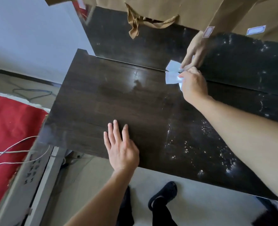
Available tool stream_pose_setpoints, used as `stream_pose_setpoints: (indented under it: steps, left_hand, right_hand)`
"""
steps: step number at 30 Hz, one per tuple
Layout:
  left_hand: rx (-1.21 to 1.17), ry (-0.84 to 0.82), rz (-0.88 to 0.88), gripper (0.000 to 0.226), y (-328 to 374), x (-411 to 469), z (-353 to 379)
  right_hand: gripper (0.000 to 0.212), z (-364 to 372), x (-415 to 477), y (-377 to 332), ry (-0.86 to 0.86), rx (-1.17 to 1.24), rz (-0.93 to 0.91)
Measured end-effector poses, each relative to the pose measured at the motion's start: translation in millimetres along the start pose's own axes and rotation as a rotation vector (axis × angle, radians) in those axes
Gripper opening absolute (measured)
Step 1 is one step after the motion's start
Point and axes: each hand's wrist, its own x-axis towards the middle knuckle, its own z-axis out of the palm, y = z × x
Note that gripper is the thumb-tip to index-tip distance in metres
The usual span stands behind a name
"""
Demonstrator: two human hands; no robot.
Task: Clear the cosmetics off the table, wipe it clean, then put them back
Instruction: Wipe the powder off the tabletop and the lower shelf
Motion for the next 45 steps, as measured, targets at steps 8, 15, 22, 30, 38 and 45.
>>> stream_pose_setpoints:
  steps: [8,15,22,30,38,45]
  left_hand:
    - [0.02,0.049,-0.014,0.047,3,1,-1]
    - [0.017,0.062,-0.026,0.047,5,1,-4]
    - [0.031,0.059,-0.024,0.042,3,0,-2]
    - [0.017,0.035,-0.009,0.043,2,0,-4]
    - [0.005,0.028,0.015,0.043,-2,-1,-2]
    - [-0.027,0.041,0.033,0.048,-4,-1,-1]
  right_hand:
    - [0.027,-12,-162,3,-0.293,0.247,-0.558]
    - [0.028,-14,-21,29,-0.054,0.14,-0.202]
    - [0.029,-5,-141,9,-0.179,0.219,-0.463]
    - [0.048,-15,-146,10,-0.212,0.24,-0.356]
    - [0.053,-24,-272,12,-0.448,0.264,-0.622]
    - [0.036,-18,-158,-9,-0.195,0.182,-0.259]
